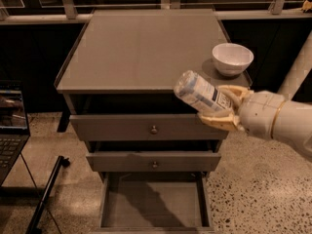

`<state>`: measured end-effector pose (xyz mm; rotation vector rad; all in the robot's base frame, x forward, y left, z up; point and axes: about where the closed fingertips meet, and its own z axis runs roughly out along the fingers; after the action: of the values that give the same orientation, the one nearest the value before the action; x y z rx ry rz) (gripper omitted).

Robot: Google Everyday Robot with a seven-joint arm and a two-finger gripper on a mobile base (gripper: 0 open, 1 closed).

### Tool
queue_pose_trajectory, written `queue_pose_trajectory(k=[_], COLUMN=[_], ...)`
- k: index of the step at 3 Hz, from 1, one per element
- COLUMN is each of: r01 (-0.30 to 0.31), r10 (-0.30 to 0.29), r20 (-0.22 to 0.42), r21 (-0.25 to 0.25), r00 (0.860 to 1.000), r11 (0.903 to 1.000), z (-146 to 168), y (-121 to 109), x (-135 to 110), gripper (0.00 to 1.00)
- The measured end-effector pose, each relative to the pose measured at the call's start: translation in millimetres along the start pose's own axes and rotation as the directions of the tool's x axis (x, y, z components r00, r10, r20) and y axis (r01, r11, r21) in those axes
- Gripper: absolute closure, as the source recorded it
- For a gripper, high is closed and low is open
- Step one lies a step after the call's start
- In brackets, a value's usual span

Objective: Place blue plastic bottle into bottom drawer

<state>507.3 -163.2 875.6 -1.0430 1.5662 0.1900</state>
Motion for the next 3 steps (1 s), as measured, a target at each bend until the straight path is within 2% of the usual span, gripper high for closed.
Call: queue_pose_trajectory(k=[1, 2, 3], r01=[-0.083, -0.154, -0.151], r10=[0.082, 0.152, 0.149], r20=[-0.052, -0.06, -0.057], r21=[-0.009, -0.028, -0.032], r00=[0.995, 0.987, 0.987], r11=[0.9965, 0.9877, 0.988], z=[1.5, 4.1, 4.8], y=[13.9, 25.2, 26.2], x=[51.2, 85.3, 84.4], gripper=[1.0, 1.0, 1.0])
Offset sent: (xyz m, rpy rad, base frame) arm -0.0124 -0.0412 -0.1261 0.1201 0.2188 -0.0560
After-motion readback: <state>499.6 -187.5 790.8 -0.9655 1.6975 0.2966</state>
